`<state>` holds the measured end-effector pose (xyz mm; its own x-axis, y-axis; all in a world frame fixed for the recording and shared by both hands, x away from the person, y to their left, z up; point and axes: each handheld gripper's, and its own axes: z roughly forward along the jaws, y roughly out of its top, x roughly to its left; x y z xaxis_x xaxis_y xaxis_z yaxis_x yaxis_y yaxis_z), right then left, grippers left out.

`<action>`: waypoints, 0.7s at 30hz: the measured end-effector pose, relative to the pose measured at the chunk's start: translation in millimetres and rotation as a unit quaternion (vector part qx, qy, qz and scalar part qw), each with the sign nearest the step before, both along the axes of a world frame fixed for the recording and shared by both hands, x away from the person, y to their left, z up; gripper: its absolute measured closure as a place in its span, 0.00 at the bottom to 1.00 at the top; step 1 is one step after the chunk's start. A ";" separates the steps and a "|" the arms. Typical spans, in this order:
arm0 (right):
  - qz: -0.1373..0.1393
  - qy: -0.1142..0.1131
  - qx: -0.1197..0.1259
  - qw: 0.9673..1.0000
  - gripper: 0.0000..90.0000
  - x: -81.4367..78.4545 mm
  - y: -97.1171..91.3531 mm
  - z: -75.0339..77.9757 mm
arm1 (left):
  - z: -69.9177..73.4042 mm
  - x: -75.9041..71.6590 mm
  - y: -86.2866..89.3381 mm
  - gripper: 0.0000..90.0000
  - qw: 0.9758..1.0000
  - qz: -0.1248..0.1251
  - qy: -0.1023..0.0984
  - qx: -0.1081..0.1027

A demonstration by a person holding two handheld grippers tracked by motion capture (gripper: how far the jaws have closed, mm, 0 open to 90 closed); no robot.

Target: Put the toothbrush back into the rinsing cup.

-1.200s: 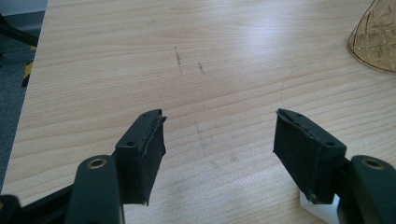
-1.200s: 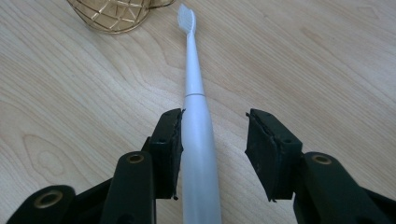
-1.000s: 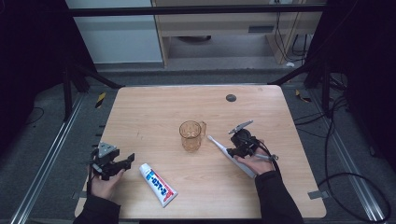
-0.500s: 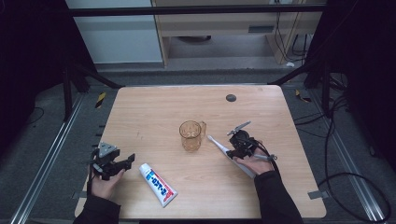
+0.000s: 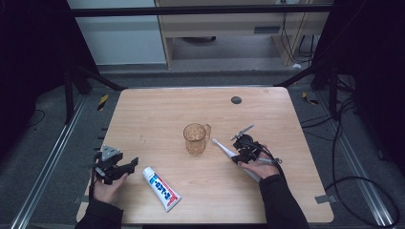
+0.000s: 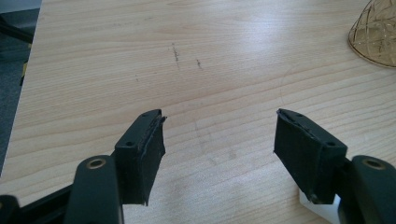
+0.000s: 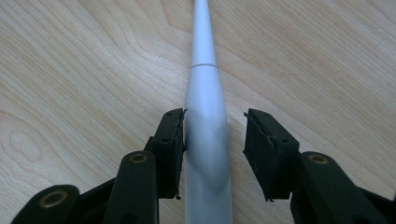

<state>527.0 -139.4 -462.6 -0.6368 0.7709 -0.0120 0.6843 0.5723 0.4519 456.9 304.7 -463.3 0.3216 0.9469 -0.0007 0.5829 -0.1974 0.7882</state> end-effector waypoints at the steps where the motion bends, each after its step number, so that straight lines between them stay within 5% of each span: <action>1: 0.003 0.001 -0.001 1.000 0.64 0.1 0.3 -0.8 | 0.1 0.0 0.0 0.36 1.000 0.000 0.000 0.000; 21: 0.004 0.018 -0.024 1.000 0.67 2.4 3.2 -10.0 | -0.9 0.7 -1.8 0.36 1.000 -0.002 0.004 0.005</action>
